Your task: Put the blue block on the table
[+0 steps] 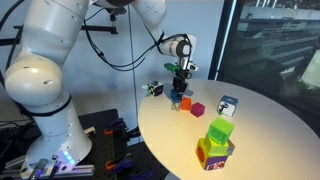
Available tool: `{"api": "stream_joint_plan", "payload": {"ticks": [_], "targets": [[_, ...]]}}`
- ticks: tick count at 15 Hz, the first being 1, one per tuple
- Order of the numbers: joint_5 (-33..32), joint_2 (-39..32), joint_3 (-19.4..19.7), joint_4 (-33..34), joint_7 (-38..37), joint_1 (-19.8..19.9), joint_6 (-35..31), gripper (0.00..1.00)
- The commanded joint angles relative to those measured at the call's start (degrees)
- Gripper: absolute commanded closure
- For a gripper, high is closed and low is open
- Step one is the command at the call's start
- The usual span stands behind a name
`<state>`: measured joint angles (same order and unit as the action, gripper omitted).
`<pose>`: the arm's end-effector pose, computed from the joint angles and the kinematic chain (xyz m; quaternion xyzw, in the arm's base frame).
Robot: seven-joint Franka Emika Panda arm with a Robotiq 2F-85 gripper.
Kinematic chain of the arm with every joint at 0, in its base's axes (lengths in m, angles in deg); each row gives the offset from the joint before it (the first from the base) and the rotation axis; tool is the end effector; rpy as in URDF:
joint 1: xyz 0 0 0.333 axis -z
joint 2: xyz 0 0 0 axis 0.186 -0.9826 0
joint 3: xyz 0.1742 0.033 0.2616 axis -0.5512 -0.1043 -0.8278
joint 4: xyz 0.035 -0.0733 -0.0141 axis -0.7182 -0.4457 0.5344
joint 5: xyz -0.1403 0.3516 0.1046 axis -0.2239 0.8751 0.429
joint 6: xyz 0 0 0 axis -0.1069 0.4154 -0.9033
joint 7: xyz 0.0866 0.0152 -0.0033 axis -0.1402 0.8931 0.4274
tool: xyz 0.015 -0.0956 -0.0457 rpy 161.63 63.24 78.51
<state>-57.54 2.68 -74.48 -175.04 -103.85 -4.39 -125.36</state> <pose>0.5946 0.1809 0.2188 0.9903 -0.0499 -0.1147 0.0613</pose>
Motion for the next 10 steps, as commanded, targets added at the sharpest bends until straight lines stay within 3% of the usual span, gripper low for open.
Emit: {"api": "stream_joint_plan", "payload": {"ticks": [1,3,4,5,7,10], "targets": [[-1.16,3.08,0.23,-5.33,1.57,0.32,-4.79,0.7],[-1.14,3.57,0.36,-7.21,1.92,0.43,-7.38,0.7],[-0.95,3.82,0.43,-7.96,2.01,0.55,-8.33,0.56],[-0.69,4.21,0.42,-8.56,2.32,0.75,-8.73,0.2],[-0.66,5.25,0.61,-9.57,2.28,0.86,-9.16,0.19],[-0.6,7.62,0.9,-10.79,1.8,1.12,-8.88,0.0]]}}
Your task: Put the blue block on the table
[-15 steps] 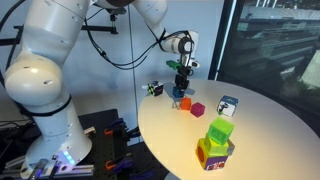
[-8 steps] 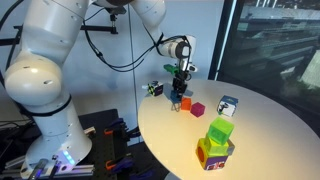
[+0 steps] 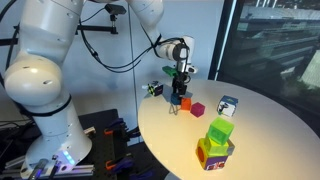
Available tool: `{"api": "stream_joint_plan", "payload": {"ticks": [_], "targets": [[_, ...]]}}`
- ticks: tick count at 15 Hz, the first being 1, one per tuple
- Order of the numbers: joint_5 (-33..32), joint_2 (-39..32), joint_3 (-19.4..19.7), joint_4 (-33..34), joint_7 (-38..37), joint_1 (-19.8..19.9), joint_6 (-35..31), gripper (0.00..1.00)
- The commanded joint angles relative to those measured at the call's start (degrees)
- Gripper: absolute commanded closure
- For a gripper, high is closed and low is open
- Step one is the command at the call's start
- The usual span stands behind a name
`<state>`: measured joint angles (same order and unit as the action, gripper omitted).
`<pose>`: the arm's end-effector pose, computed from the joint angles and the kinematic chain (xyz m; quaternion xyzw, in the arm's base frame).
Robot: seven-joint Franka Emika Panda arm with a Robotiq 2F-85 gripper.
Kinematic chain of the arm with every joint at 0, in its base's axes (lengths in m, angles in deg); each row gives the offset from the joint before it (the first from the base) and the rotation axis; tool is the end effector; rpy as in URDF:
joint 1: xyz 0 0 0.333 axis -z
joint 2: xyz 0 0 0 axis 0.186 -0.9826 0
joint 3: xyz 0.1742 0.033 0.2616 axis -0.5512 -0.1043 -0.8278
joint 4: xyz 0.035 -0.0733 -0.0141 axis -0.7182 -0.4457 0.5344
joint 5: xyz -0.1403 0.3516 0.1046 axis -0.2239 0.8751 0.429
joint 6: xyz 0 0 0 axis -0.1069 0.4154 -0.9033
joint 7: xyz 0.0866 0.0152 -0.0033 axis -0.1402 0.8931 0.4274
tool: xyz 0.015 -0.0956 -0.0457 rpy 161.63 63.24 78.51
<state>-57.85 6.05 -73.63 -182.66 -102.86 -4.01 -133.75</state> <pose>0.5769 0.1640 0.2128 0.9943 -0.0470 -0.0808 0.0507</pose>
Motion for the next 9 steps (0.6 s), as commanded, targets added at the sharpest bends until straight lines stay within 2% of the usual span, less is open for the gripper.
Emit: {"api": "stream_joint_plan", "payload": {"ticks": [1,4,9], "targets": [[-0.2,5.32,0.07,-3.62,0.89,0.95,-0.23,0.0],[0.11,8.28,0.07,-4.75,0.79,1.71,0.46,0.0],[0.91,12.23,-0.22,-5.47,1.91,3.7,5.9,0.0]]}}
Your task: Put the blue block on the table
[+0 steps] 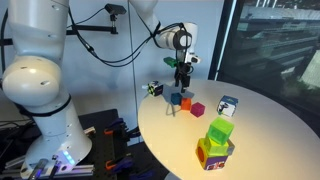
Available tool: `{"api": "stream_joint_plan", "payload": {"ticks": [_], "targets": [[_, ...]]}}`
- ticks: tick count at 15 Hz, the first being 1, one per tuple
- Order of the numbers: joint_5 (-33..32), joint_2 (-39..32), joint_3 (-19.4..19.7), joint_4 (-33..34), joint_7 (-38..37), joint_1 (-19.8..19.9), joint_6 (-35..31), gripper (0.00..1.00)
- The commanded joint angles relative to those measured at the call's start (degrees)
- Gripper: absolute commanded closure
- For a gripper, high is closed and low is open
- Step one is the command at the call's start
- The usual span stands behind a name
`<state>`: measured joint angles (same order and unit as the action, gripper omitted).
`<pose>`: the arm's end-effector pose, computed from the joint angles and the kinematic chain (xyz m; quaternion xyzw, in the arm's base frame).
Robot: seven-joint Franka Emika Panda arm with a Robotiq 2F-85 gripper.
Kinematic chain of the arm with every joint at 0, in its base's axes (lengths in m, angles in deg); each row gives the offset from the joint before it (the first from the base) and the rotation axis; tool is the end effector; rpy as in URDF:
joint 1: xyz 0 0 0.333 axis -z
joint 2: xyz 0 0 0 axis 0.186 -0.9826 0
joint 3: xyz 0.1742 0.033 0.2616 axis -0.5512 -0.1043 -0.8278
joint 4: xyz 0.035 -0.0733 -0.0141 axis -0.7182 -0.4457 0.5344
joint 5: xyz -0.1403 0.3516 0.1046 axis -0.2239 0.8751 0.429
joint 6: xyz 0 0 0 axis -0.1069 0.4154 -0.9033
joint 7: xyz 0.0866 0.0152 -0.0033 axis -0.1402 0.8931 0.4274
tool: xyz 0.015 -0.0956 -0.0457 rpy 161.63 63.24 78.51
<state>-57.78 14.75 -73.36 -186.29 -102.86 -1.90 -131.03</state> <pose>0.5697 0.1362 0.2748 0.9946 -0.0694 -0.0614 0.0459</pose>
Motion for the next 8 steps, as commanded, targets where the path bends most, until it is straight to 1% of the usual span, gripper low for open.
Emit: {"api": "stream_joint_plan", "payload": {"ticks": [1,8], "targets": [[1.06,4.15,-0.54,-1.88,2.3,2.07,4.78,0.0],[1.23,9.08,-0.71,-2.62,7.05,4.73,16.65,0.0]]}}
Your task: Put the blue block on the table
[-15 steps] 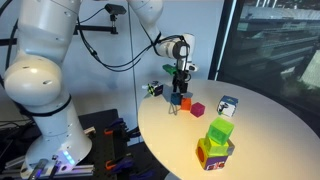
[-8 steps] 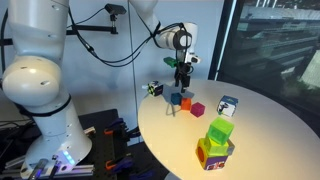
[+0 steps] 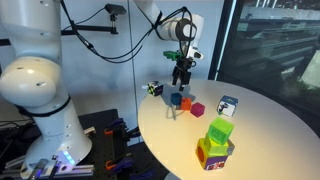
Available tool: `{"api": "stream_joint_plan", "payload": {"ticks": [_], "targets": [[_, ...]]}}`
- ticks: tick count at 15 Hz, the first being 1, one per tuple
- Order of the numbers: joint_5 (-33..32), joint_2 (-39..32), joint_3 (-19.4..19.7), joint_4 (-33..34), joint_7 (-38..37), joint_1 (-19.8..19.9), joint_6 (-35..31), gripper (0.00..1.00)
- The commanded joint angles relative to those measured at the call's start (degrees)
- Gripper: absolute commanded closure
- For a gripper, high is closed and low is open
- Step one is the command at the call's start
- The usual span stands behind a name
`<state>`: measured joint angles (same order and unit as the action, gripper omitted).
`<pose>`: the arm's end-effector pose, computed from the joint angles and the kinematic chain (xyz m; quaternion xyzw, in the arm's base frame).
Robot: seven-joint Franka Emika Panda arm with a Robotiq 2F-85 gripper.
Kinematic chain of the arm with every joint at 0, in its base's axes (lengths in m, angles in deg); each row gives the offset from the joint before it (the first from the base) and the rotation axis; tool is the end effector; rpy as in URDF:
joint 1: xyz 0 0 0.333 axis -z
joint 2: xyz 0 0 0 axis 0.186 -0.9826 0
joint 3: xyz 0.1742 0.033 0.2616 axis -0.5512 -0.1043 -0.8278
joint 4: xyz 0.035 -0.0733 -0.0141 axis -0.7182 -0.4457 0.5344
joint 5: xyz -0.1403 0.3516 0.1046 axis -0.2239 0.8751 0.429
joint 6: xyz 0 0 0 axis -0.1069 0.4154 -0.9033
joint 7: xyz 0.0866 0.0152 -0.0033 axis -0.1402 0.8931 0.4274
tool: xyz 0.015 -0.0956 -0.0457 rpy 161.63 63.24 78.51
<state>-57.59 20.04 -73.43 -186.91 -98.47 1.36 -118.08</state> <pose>0.5497 0.0975 0.3092 0.9871 -0.0632 -0.1330 0.0629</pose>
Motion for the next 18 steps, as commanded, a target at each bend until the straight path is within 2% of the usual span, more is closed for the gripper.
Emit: {"api": "stream_joint_plan", "payload": {"ticks": [1,5,9,18], "targets": [[1.17,4.8,-0.64,-2.33,3.0,1.79,5.3,0.0],[1.41,9.12,-0.63,-4.34,3.07,2.69,9.69,0.0],[1.75,14.07,-0.65,-7.42,3.57,3.48,11.01,0.0],[2.46,27.61,-0.35,-16.46,7.23,5.41,6.3,0.0]]}}
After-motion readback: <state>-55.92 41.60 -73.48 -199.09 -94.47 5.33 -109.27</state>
